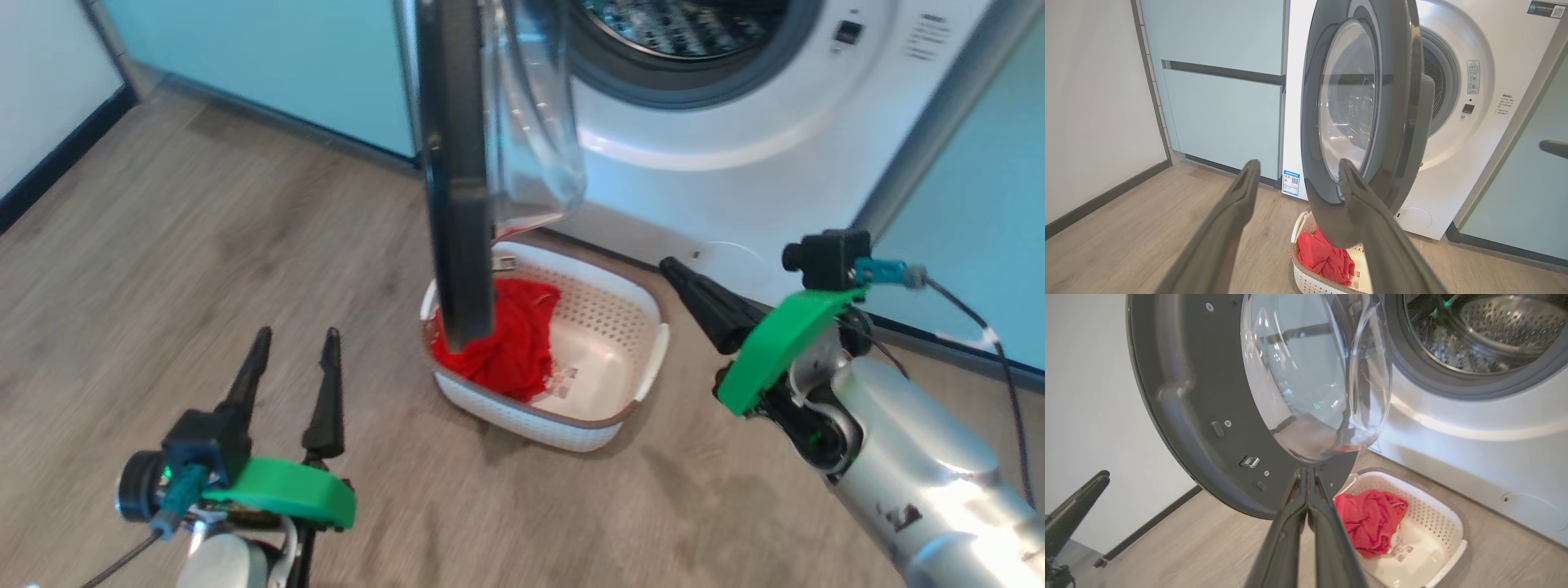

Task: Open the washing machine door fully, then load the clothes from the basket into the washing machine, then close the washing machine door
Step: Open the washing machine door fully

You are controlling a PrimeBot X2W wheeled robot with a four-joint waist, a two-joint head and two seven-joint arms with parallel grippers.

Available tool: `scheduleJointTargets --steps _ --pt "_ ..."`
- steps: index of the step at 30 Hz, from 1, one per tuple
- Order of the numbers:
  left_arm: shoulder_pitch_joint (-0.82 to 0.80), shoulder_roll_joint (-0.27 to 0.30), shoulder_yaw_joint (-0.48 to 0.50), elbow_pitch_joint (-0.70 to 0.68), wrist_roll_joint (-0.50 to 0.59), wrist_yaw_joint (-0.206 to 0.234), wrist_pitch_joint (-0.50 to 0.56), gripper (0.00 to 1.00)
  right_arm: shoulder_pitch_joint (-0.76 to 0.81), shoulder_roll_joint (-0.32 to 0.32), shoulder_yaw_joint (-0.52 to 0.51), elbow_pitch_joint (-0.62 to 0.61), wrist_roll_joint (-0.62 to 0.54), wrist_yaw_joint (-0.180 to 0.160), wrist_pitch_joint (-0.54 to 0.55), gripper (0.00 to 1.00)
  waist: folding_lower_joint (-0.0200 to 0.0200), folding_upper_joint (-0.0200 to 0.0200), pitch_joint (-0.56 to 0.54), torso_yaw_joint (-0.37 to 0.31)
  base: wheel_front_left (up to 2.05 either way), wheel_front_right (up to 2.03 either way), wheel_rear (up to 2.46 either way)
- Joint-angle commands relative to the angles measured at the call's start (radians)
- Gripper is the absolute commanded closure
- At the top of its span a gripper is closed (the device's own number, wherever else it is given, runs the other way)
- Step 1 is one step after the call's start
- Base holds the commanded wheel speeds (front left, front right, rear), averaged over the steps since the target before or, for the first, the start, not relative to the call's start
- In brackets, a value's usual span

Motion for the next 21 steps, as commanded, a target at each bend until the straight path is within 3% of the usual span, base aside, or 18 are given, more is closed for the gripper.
scheduleJointTargets --steps 1,3,4,6,14,21 --pt "-0.023 0.008 0.051 -0.032 0.013 -0.003 -0.01 0.0 -0.006 -0.025 0.024 -0.037 -0.067 0.0 -0.085 1.0 0.0 -0.0001 -0.018 -0.049 0.0 0.0 0.0" --pt "-0.02 0.008 0.074 -0.032 0.018 -0.007 -0.01 0.0 0.005 -0.04 0.039 -0.029 -0.148 0.0 -0.18 1.0 0.0 -0.0001 -0.022 -0.073 0.0 0.0 0.0" --pt "-0.018 0.008 0.095 -0.031 0.021 -0.011 -0.01 0.0 0.012 -0.048 0.03 -0.008 -0.249 0.0 -0.25 1.0 0.0 -0.0001 -0.024 -0.094 0.0 0.0 0.0" --pt "-0.014 0.008 0.113 -0.034 0.023 -0.016 -0.01 0.0 0.034 -0.022 -0.02 -0.001 -0.306 0.0 -0.276 1.0 0.0 -0.0001 -0.026 -0.115 0.0 0.0 0.0" --pt "-0.001 0.008 0.147 -0.036 0.027 -0.026 -0.01 0.0 0.243 0.165 -0.357 -0.181 -0.519 0.0 -0.285 1.0 0.0 -0.0001 -0.029 -0.161 0.0 0.0 0.0" --pt "0.007 0.008 0.149 -0.033 0.031 -0.03 -0.01 0.0 0.363 0.235 -0.436 -0.261 -0.596 0.0 -0.285 1.0 0.0 -0.0001 -0.031 -0.171 0.0 0.0 0.0"
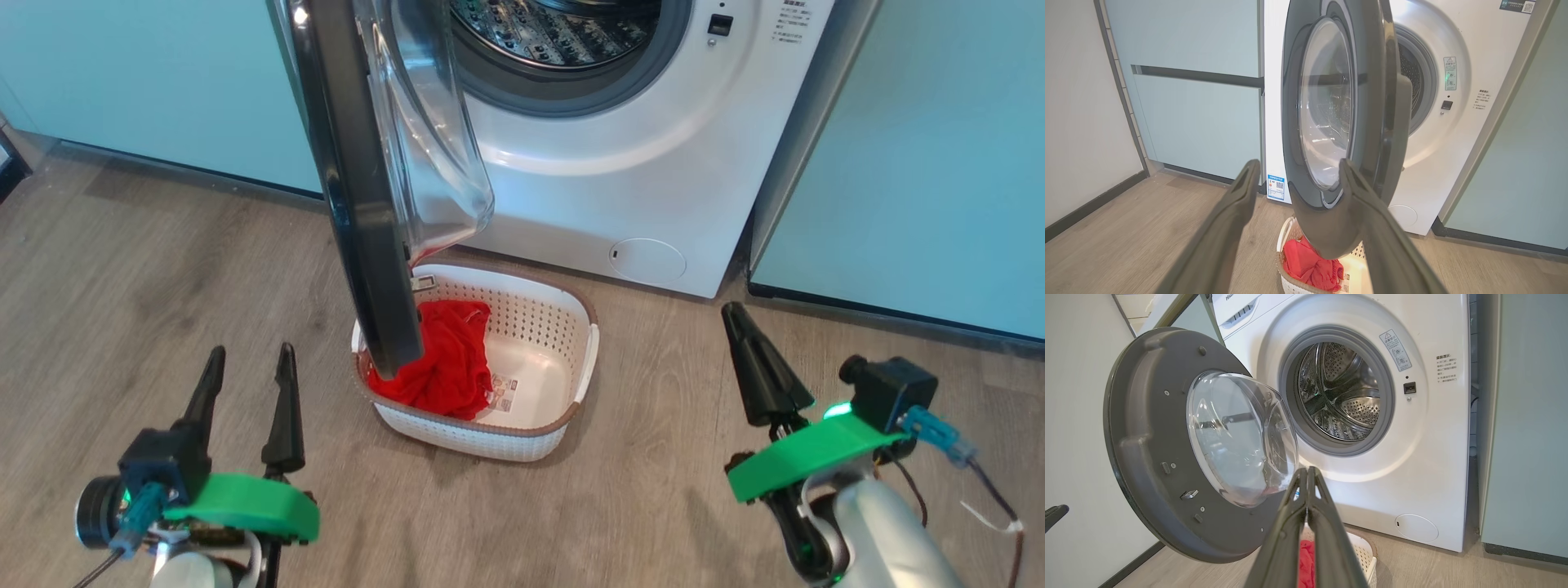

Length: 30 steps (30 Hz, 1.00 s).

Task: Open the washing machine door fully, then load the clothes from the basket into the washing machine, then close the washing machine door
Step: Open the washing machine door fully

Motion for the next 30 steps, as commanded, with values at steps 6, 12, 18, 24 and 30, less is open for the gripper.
scheduleJointTargets --steps 6,12,18,24,30 --pt "-0.022 0.009 0.031 -0.02 0.0 -0.012 -0.01 0.0 -0.01 0.02 -0.014 -0.05 -0.049 0.0 -0.009 0.0 0.0 0.0 0.002 -0.004 0.0 0.0 0.0" --pt "-0.019 0.009 0.026 -0.017 -0.006 -0.011 -0.01 0.0 -0.003 0.023 -0.026 -0.059 -0.054 0.0 -0.009 0.0 0.0 0.0 0.001 -0.001 0.0 0.0 0.0" --pt "-0.013 0.009 0.02 -0.017 -0.004 -0.005 -0.01 0.0 -0.003 0.024 -0.027 -0.059 -0.047 0.0 -0.009 0.0 0.0 0.0 -0.004 0.001 0.0 0.0 0.0" --pt "-0.008 0.009 0.012 -0.017 -0.002 -0.004 -0.01 0.0 -0.003 0.024 -0.021 -0.055 -0.048 0.0 -0.009 0.0 0.0 0.0 -0.009 0.0 0.0 0.0 0.0" --pt "-0.002 0.009 0.007 -0.019 -0.01 -0.003 -0.01 0.0 -0.001 0.024 -0.02 -0.049 -0.049 0.0 -0.009 0.0 0.0 0.0 -0.013 -0.004 0.0 0.0 0.0"
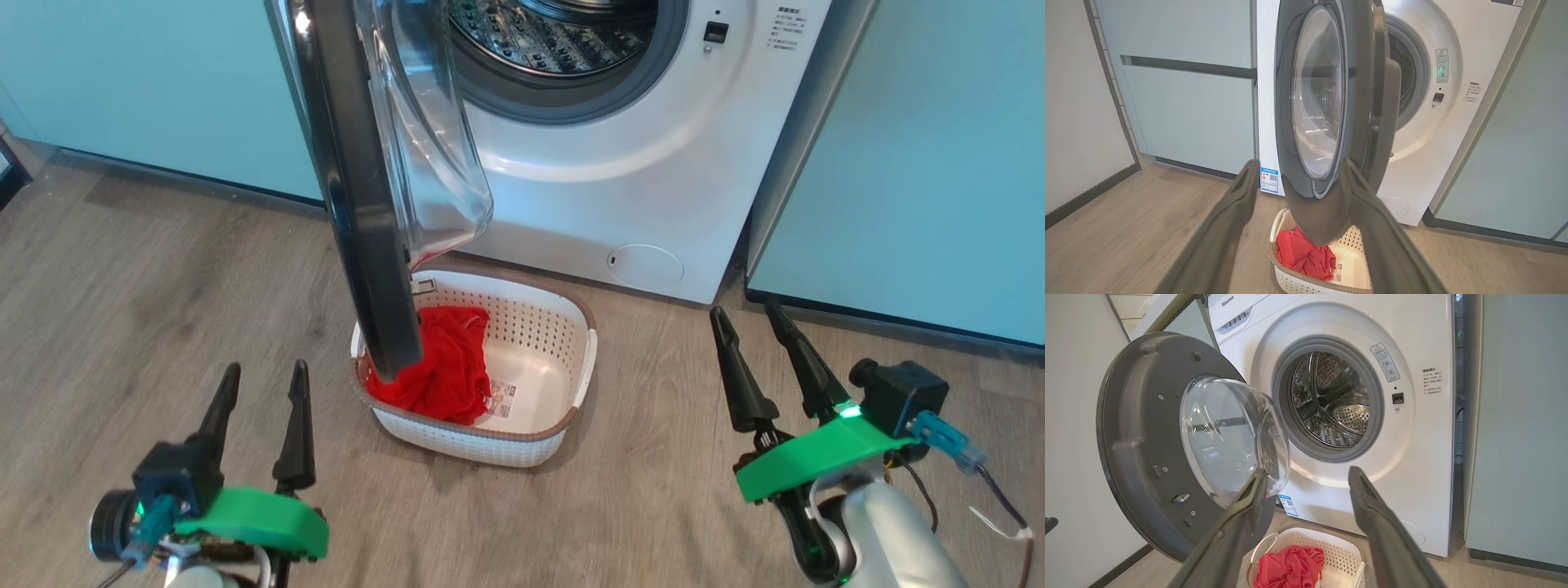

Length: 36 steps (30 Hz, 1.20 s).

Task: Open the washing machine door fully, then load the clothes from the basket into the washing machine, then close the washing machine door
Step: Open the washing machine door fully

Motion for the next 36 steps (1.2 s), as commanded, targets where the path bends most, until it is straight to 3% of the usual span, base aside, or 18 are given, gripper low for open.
scheduleJointTargets --steps 1,14,15,16,24,36 --pt "-0.025 0.009 0.026 -0.031 -0.004 0.003 -0.01 0.0 -0.022 0.01 0.022 -0.031 0.0 0.0 -0.009 0.0 0.0 -0.0001 -0.001 -0.001 0.0 0.0 0.0" --pt "-0.024 0.009 0.023 -0.031 -0.016 0.002 -0.01 0.0 -0.025 0.01 0.023 -0.033 -0.01 0.0 -0.009 0.0 0.0 -0.0001 0.004 -0.007 0.0 0.0 0.0" --pt "-0.024 0.009 0.021 -0.028 -0.023 -0.001 -0.01 0.6 -0.025 0.01 0.023 -0.033 -0.01 0.0 -0.009 0.0 0.0 -0.0001 0.004 -0.007 0.0 0.0 0.0" --pt "-0.025 0.009 0.02 -0.027 -0.026 -0.003 -0.01 1.0 -0.025 0.01 0.024 -0.033 -0.009 0.0 -0.009 0.0 0.0 -0.0001 0.005 -0.007 0.0 0.0 0.0" --pt "-0.037 0.009 0.028 -0.067 -0.035 -0.016 -0.01 1.0 -0.034 0.01 0.031 -0.035 -0.005 0.0 -0.009 0.0 0.0 -0.0001 0.02 -0.014 0.0 0.0 0.0" --pt "-0.206 0.009 0.101 -0.29 -0.062 -0.004 -0.01 1.0 -0.081 0.01 0.036 -0.051 -0.018 0.0 -0.009 0.0 0.0 -0.0001 0.112 -0.053 0.0 0.0 0.0"
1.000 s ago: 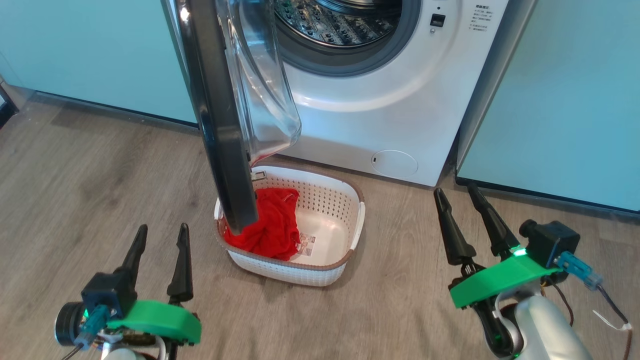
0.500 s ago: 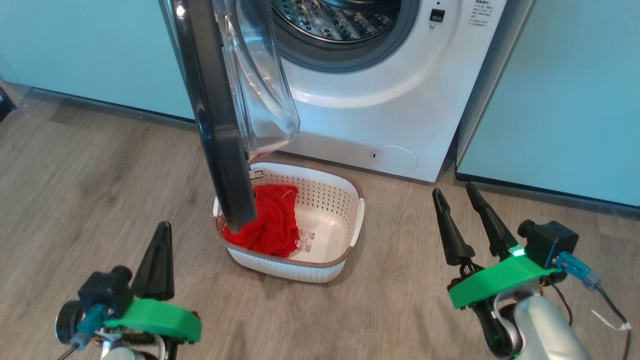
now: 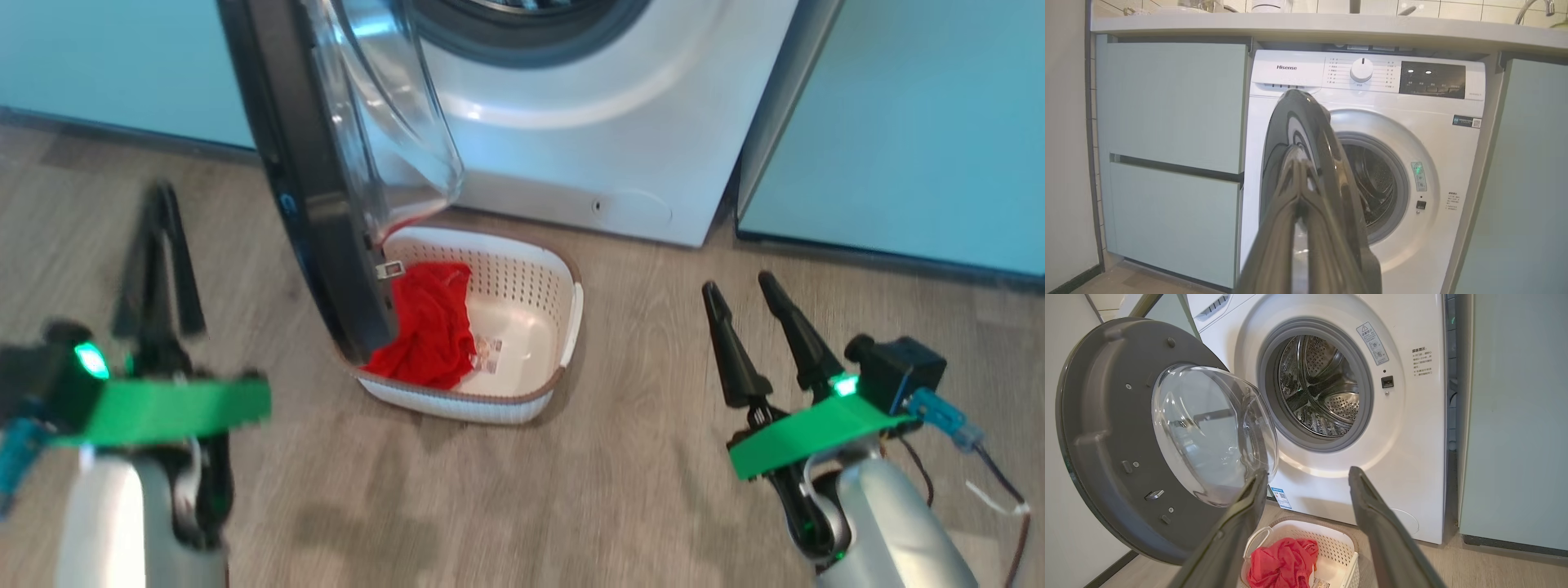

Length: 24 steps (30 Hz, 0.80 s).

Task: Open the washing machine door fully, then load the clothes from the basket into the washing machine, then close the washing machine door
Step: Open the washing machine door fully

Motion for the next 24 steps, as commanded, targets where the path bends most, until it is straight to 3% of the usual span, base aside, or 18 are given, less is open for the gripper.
scheduleJointTargets --steps 1,8,12,19,24 --pt "-0.081 0.009 0.032 -0.061 0.003 -0.003 -0.009 1.0 -0.055 0.01 0.024 -0.041 -0.012 0.0 -0.009 0.0 -0.0001 0.0 0.032 -0.014 0.0 0.0 0.0" --pt "-0.246 0.009 -0.02 -0.122 -0.013 -0.01 -0.009 1.0 -0.088 0.01 0.027 -0.038 -0.024 0.0 -0.009 0.0 -0.0001 0.0 0.094 -0.031 0.0 0.0 0.0" --pt "-0.294 0.009 -0.126 -0.094 -0.012 -0.017 -0.009 1.0 -0.111 0.01 0.034 -0.035 -0.023 0.0 -0.009 0.0 -0.0001 0.0 0.116 -0.043 0.0 0.0 0.0" --pt "-0.251 0.009 -0.28 0.092 -0.013 -0.025 -0.009 1.0 -0.12 0.01 0.034 -0.031 -0.021 0.0 -0.009 0.0 -0.0001 0.0 0.127 -0.047 0.0 0.0 0.0" --pt "-0.249 0.009 -0.312 0.188 -0.027 -0.009 -0.009 1.0 -0.12 0.01 0.029 -0.032 -0.022 0.0 -0.009 0.0 -0.0001 0.0 0.135 -0.043 0.0 0.0 0.0"
